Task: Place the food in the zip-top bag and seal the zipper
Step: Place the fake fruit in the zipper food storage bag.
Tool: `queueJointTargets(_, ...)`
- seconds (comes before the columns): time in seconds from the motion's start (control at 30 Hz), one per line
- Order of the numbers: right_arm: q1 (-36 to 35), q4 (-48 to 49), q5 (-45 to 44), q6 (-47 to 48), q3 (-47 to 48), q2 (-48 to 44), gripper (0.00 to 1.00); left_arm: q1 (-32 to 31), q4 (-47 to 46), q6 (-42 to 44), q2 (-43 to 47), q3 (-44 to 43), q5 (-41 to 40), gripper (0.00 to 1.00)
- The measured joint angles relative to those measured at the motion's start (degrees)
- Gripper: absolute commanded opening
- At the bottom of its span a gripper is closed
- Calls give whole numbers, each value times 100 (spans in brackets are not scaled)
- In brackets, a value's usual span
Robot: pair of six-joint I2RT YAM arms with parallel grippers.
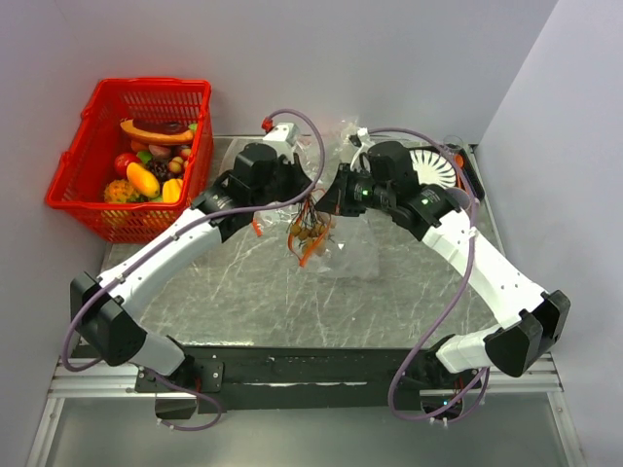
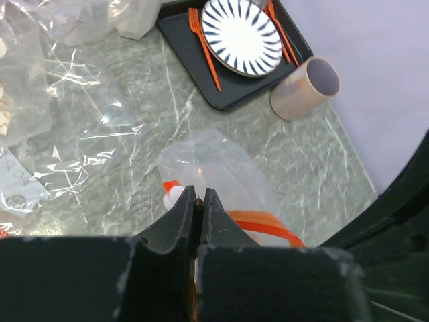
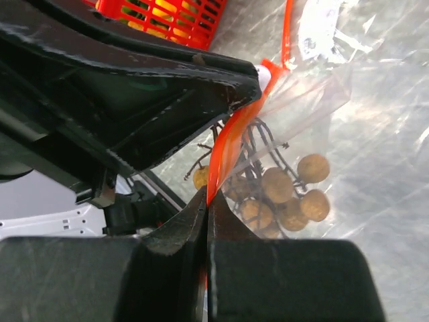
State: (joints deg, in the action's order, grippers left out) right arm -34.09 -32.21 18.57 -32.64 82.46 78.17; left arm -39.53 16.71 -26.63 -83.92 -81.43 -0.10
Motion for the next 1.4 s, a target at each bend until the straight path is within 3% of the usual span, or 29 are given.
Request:
queueJointTargets(0.23,9,374,-170,-444,-509,0,1,-11,-302,-538,343,299,-448,1)
queueJointTargets(0.43,61,905,-170,-994,-942,0,0,-85,-966,-931,1086,1204,-802,1)
queueJointTargets(0.93,138,1467,136,-1600,-1078,0,0,-798,-1661,-1220,1091,1928,-1969,1)
queueJointTargets(0.97,138,1469,146,-1600,-1075,0,0,-817,-1665,-1226,1082,1950,-2006,4)
queueJointTargets(1.1,151,1405,144,-1576,-1043,0,0,-861,-1650,-1193,997,1912,-2111,68)
queueJointTargets(1.2,199,1311,79,-1539,-1034,0,0,-831,-1346,-1154,863,1576,-2129,82)
queueJointTargets(1.4,343,1307,-160,-1434,-1034,-28,0,-874,-535,-1021,809,876,-2006,91)
